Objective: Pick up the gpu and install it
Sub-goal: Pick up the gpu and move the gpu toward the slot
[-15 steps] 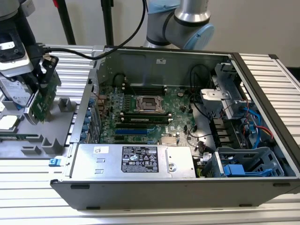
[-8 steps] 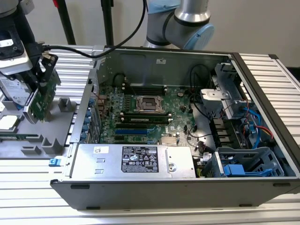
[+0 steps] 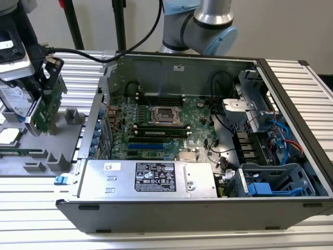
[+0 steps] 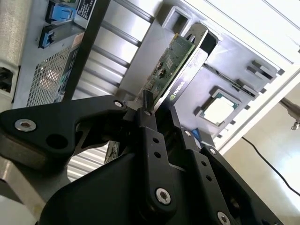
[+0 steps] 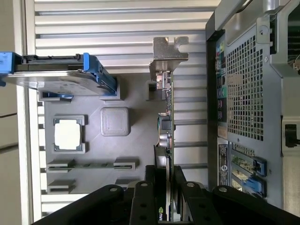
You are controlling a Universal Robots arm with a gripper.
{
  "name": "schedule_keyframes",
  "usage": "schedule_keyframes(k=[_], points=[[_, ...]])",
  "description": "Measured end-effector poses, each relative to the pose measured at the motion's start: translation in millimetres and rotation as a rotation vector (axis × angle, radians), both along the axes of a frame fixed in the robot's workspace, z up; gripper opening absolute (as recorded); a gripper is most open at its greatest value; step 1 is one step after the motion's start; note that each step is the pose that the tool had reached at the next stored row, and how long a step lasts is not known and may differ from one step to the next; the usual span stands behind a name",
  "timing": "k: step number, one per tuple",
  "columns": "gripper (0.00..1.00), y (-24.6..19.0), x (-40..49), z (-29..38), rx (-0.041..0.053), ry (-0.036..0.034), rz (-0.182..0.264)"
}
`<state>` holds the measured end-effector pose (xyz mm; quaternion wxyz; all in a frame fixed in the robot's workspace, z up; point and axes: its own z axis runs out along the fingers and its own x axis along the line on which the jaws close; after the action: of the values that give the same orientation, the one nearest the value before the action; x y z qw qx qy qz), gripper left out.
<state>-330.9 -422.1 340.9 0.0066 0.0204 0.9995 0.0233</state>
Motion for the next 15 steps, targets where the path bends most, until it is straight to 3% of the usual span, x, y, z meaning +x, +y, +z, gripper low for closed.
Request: schedule_keyframes(k=[15], points=[[0.0,0.0,0.0,8.0,-0.0001,0.0002,0.0]])
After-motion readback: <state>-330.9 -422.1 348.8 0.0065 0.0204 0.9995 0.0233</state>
